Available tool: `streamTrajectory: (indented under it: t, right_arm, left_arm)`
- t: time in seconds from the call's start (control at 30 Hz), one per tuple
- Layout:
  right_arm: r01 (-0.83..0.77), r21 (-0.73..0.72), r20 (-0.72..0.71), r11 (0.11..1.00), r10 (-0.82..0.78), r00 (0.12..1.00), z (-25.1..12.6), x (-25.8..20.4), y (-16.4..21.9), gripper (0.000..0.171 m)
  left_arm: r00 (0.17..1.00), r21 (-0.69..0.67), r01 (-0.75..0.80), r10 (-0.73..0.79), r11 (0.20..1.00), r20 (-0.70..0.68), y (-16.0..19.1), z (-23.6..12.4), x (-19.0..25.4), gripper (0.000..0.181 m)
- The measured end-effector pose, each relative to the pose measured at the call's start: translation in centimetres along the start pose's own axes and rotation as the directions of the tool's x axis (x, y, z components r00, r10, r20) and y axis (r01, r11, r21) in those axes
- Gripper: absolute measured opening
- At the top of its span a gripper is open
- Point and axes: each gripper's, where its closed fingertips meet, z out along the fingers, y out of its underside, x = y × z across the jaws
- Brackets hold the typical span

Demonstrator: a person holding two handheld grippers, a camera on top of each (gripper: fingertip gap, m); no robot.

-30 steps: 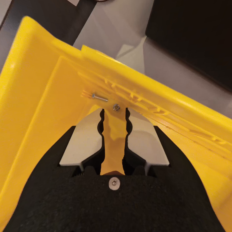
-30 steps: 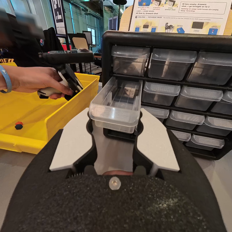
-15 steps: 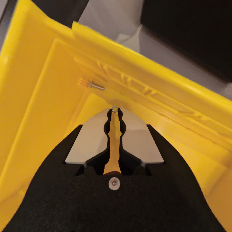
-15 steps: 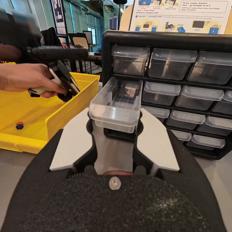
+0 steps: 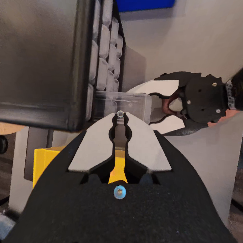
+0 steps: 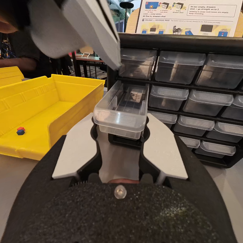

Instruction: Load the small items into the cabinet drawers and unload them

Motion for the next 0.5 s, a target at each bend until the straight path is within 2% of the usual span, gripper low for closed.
streamTrajectory:
  t: [0.23,0.5]
  right_arm:
    - [0.001,-0.012,0.006,1.0,-0.001,1.0,-0.5,-0.2,-0.2,0.068]
    - [-0.011,-0.029,0.018,1.0,0.011,1.0,-0.6,0.0,0.3,0.068]
  left_arm:
    - [1.0,-0.318,-0.005,-0.001,0.948,-0.017,1.0,5.0,0.5,0.01]
    - [0.999,-0.535,0.006,-0.029,0.845,-0.035,2.1,6.8,1.0,0.01]
